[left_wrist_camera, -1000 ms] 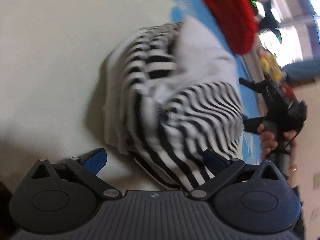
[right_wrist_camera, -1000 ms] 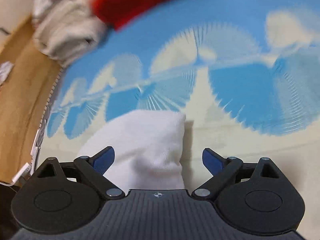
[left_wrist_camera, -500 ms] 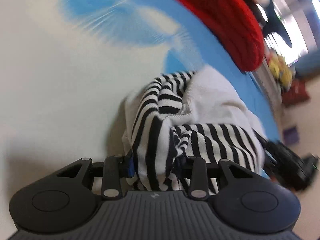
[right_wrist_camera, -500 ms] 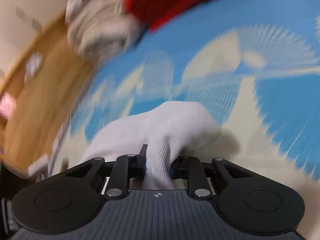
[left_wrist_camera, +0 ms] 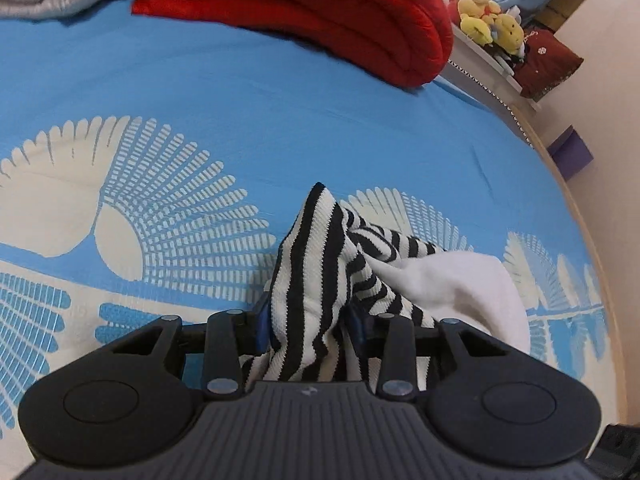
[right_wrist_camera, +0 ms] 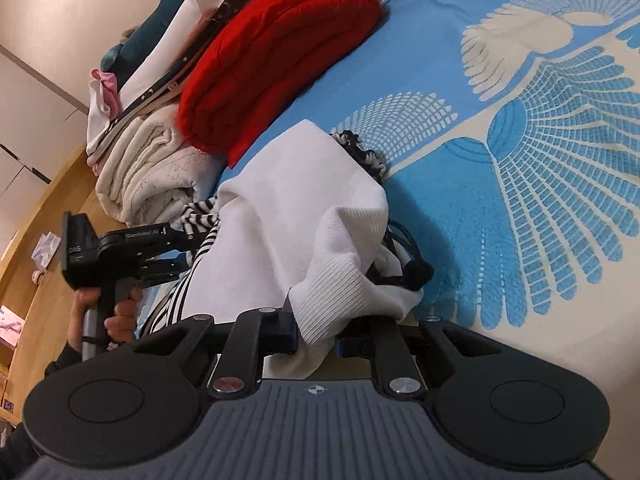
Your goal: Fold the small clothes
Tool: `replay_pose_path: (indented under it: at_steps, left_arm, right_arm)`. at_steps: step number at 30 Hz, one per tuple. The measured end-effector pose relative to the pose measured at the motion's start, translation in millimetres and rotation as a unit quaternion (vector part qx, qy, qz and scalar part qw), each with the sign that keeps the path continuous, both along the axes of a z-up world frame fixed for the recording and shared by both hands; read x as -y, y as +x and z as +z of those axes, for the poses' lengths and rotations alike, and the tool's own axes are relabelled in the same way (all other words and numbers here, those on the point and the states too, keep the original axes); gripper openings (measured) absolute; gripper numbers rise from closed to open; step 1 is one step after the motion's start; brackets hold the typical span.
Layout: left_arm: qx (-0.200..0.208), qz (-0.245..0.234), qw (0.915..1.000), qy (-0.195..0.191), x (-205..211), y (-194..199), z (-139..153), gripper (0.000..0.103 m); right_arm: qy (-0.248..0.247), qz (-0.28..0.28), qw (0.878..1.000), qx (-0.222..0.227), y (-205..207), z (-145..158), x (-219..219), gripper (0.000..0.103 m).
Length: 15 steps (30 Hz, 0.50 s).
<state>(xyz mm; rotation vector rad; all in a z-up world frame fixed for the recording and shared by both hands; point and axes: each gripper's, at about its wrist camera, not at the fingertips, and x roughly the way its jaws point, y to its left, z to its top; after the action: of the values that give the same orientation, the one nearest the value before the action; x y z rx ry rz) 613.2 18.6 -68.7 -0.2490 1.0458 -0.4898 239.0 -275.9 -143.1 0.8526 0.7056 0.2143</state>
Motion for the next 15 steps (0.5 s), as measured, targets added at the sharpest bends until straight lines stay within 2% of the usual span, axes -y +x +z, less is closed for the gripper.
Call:
replay_pose_path:
  at_steps: [2,3,5,6,7,9,10,11,13,14,15]
  left_arm:
    - [-0.007,-0.008,0.9999,-0.009,-7.5,2.9,0.2,0.055]
    - [-0.008,-0.013,0.9999,-0.008,-18.8,-1.3,3.4,0.064]
    - [0.011,-0.005,0.9999,0.008,-32.1,-4.1,16.4,0.075]
    - [0.021,0.019,0.9994,0.021,-41.0,-8.0,25.6,0.084]
    - [0.023,0.040,0.9986,0.027,-48.7,-7.8,30.7,0.086]
    - [0.018,0.073,0.9966,0.032,-67.4,-11.3,41.6,0.086]
    - [0.019,0.083,0.9956,0.039,-74.0,-16.5,47.4,0.086]
    - [0.025,0.088,0.9946,0.050,-79.0,-25.3,55.1,0.086]
    - [0.055,0.085,0.9902,0.096,-82.0,-58.4,75.6,0.087]
    - [0.078,0.079,0.9859,0.125,-80.2,-79.3,85.7,0.088]
    - [0.104,0.076,0.9796,0.154,-77.5,-105.3,95.4,0.096]
  right_arm:
    - [0.004,-0.004,1.000,0.001,-8.6,-2.1,9.4,0.016]
    - [0.005,-0.008,1.000,-0.001,-10.3,-3.5,9.6,0.017]
    - [0.002,-0.013,1.000,-0.010,-14.3,-4.3,10.7,0.020]
    - [-0.001,-0.018,1.000,-0.015,-16.6,-4.0,11.6,0.027]
    - [-0.008,-0.026,0.999,-0.021,-19.1,-1.9,12.2,0.031]
    - [-0.022,-0.031,0.999,-0.026,-21.2,1.6,12.0,0.054]
    - [-0.087,-0.054,0.994,-0.035,-28.6,16.1,7.9,0.057]
    - [-0.087,-0.054,0.994,-0.035,-28.6,16.1,7.9,0.061]
    - [-0.154,-0.070,0.985,-0.026,-41.3,38.4,-0.4,0.066]
    - [-0.221,-0.069,0.973,-0.002,-61.4,68.5,-14.1,0.069]
    - [-0.250,-0.070,0.966,0.011,-73.5,84.5,-23.0,0.077]
